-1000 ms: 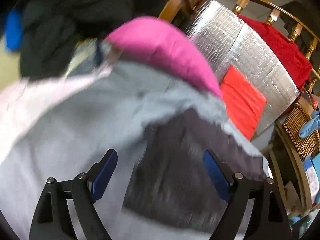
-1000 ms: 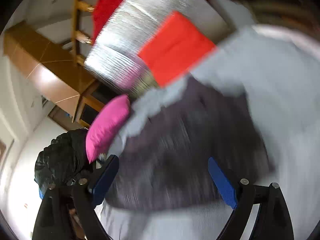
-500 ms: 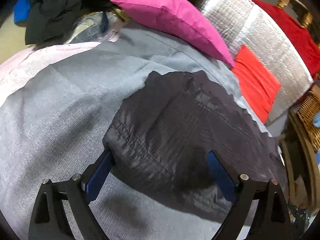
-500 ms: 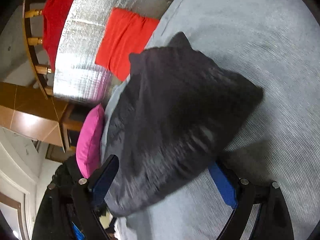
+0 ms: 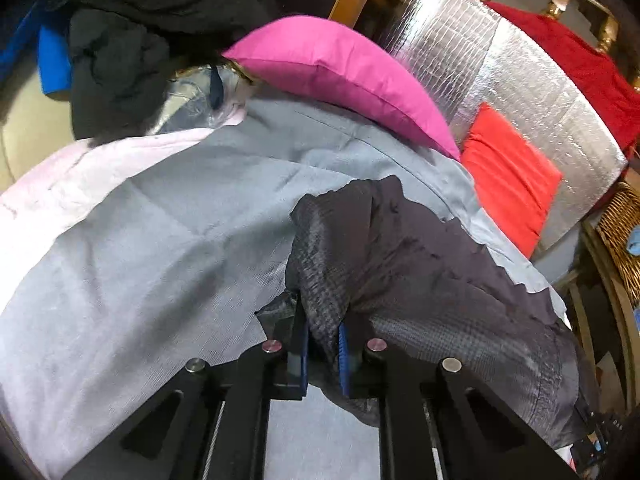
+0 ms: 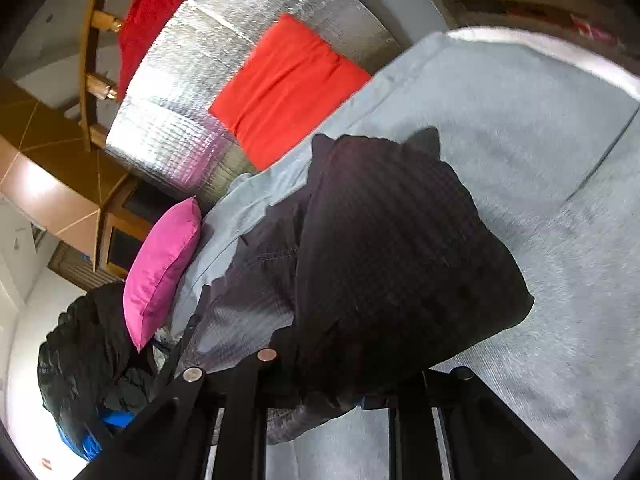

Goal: Fold large clothes

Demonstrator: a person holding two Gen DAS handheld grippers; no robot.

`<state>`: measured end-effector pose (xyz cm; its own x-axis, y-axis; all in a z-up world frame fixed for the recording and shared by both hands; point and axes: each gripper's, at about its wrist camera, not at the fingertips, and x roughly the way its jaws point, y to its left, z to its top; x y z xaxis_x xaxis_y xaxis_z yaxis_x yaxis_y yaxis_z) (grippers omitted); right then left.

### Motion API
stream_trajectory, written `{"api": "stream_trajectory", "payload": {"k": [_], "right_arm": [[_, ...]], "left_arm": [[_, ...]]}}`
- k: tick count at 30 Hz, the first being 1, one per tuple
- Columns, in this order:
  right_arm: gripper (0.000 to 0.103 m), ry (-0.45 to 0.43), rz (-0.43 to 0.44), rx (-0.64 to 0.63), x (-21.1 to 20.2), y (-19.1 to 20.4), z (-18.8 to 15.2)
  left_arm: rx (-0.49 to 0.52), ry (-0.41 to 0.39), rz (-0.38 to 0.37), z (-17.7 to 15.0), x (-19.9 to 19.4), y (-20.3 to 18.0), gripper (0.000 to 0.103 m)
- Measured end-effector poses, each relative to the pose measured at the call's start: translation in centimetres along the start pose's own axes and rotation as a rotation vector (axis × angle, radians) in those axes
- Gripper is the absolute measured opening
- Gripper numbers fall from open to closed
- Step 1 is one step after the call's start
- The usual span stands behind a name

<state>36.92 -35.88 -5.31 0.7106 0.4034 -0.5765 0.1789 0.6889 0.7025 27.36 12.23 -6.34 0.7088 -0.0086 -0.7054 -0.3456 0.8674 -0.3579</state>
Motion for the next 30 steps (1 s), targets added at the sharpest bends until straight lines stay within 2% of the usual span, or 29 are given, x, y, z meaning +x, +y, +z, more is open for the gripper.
{"api": "stream_trajectory", "payload": {"k": [3, 5, 6, 7, 8, 9, 11, 14, 16, 18, 20, 23, 25, 27, 30], "right_arm": [[0.019, 0.022, -0.016, -0.003, -1.9, -1.1, -1.9], [0.027, 0.062, -0.029, 0.021, -2.3, -3.4, -4.0], [0.031, 0.077, -0.024, 0.031, -2.0, -4.7, -4.8], [0.055, 0.097, -0.028, 0.038, -1.8, -6.3, -5.4], [0.076, 0.115, -0.043, 0.056, -1.9, -7.6, -6.1], [0.075, 0.113, -0.029, 0.072, -2.5, -8.8, -6.5], [0.075, 0.114, 0.002, 0.038, -4.3, -9.9, -6.7], [0.075, 0.074, -0.062, -0.115, -7.5, -9.6, -5.7], [0.075, 0.035, -0.116, -0.227, -9.2, -8.7, -3.9], [0.075, 0.027, -0.121, -0.343, -9.1, -6.6, -1.5], [0.075, 0.072, -0.097, -0.447, -7.2, -4.3, 0.5], [0.075, 0.161, -0.071, -0.578, -2.0, -0.9, 3.7], [0.075, 0.168, -0.107, -0.579, 1.4, 0.3, 5.9], [0.075, 0.185, -0.106, -0.558, 4.7, 0.9, 8.2], [0.075, 0.216, -0.113, -0.578, 8.4, 2.0, 9.3]], "left_arm": [[0.027, 0.034, 0.005, -2.9, -1.0, 1.6, 0.016], [0.024, 0.088, 0.021, -5.1, 0.2, 3.5, 0.028], [0.008, 0.103, 0.015, -5.8, 0.7, 4.3, 0.045], [-0.020, 0.114, -0.004, -6.2, 0.9, 5.6, 0.064], [-0.044, 0.119, -0.017, -6.2, 0.7, 6.7, 0.071], [-0.061, 0.126, -0.033, -5.9, 0.2, 7.7, 0.077], [-0.037, 0.144, -0.085, -5.0, -1.0, 8.9, 0.078], [0.078, 0.052, -0.035, -2.5, -3.0, 8.7, 0.077], [0.176, 0.010, -0.056, -0.1, -3.2, 7.2, 0.078], [0.297, 0.043, -0.101, 2.2, -1.2, 4.3, 0.078], [0.420, 0.054, -0.155, 4.2, 1.4, 0.8, 0.078], [0.514, 0.145, -0.126, 6.5, 7.3, -4.0, 0.078], [0.553, 0.199, -0.099, 7.3, 10.6, -6.0, 0.078], [0.559, 0.221, -0.063, 7.5, 13.0, -6.9, 0.078], [0.582, 0.270, -0.058, 7.5, 15.7, -7.6, 0.078]]}}
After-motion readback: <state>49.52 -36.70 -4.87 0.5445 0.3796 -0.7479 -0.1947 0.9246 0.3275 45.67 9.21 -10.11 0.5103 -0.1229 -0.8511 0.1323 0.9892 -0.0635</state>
